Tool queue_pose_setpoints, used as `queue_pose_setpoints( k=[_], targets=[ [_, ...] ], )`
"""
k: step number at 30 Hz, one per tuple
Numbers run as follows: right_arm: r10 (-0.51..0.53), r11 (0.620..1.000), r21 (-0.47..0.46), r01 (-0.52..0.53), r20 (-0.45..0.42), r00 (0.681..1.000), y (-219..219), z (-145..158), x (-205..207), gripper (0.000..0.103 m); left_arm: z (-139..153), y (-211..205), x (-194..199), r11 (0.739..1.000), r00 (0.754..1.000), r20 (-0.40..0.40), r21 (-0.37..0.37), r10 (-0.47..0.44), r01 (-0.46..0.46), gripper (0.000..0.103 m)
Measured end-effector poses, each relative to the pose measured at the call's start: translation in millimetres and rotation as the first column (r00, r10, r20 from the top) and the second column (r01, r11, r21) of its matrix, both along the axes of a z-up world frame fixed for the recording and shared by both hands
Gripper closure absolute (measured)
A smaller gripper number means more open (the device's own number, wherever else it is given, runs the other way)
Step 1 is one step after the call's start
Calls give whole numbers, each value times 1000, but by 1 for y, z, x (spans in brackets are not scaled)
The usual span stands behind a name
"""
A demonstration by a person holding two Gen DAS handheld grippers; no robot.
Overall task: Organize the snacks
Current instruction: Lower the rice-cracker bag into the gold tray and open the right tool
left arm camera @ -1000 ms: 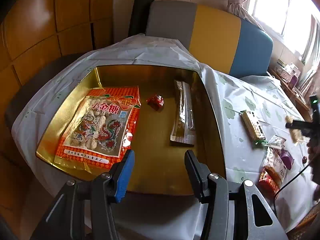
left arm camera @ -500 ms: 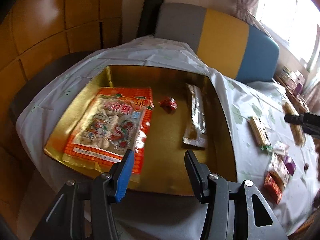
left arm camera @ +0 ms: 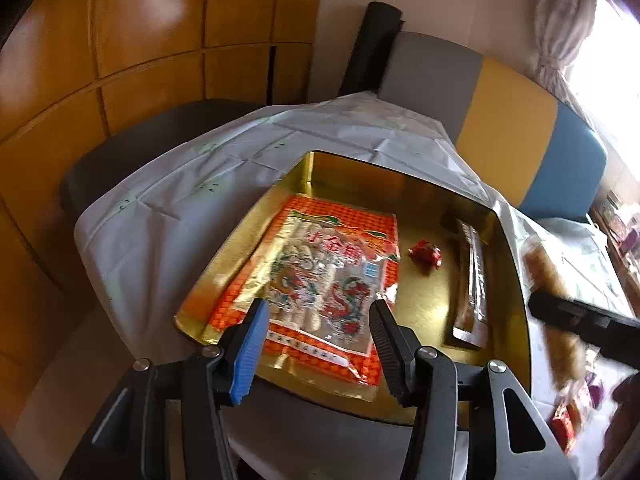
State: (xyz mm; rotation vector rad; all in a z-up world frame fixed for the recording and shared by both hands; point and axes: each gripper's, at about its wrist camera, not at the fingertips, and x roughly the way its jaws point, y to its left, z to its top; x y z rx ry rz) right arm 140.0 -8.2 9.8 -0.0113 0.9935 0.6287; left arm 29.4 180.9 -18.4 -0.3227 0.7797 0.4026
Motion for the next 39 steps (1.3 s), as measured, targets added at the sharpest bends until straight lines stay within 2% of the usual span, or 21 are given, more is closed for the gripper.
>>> queue_pose_setpoints(
  k=[6,11,18,27,34,39],
  targets=[
    [91,995,-44,-92,-7,996,37,-22,-11,26,-2,8,-2,1000,1000,2,-7,15,-15,50],
    [150,981,-127,-147,11,989,50,-41,-20,25,-4,7,-2,1000,1000,0,-3,14,-14,50],
    [121,990,-79,-119,18,993,33,-32,-27,25,-3,-2,-2,1000,1000,2,19,-13,13,50],
    [46,995,-95,-38,88,995,-10,-19,-40,25,0,-21,-1,996,997,-2,45,-76,76,50],
    [-46,987,-144,67,143,989,-71,-11,-44,25,7,-48,0,985,988,2,81,-154,154,47],
    [-151,968,-179,178,153,977,-127,-12,-37,25,11,-67,1,972,977,1,98,-213,212,47]
  ],
)
